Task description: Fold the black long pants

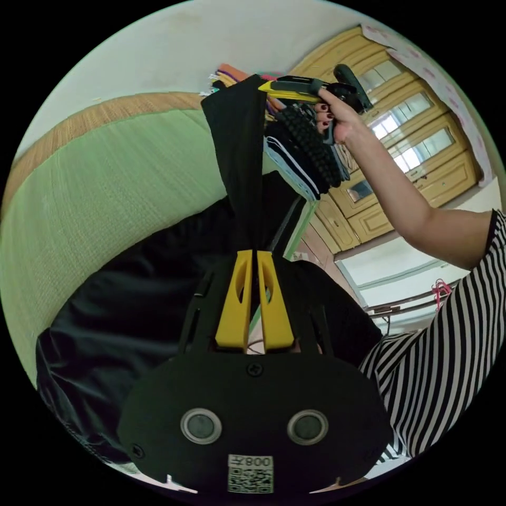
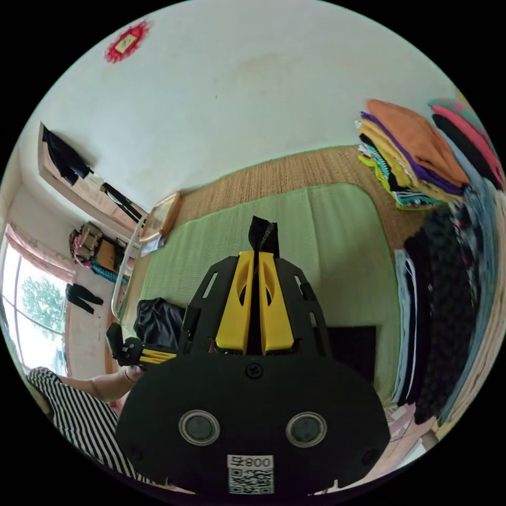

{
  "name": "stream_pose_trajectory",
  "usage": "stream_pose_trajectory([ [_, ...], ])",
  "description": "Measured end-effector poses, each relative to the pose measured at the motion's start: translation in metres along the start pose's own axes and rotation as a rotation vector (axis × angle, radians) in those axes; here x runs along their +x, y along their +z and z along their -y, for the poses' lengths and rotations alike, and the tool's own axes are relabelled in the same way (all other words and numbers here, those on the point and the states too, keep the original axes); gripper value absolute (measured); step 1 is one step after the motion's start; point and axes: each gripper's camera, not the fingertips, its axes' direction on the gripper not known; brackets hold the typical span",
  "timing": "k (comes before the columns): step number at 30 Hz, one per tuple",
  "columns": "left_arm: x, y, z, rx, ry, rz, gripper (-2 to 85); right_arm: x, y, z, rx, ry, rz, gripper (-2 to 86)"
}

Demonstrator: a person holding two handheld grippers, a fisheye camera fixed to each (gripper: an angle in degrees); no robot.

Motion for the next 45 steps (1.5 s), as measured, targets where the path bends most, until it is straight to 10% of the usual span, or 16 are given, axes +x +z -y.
stream_pose_trajectory([
  [17, 0.163, 0.026, 0.030, -0.345, 0.178, -0.062, 4.2, 0.253, 0.093, -0.419, 0.060, 0.602, 0.252, 1.1],
  [45, 0.320, 0.062, 0.206, -0.303, 0.407, 0.220, 0.6, 0.288, 0.178, -0.611, 0.209, 0.519, 0.447, 0.9],
])
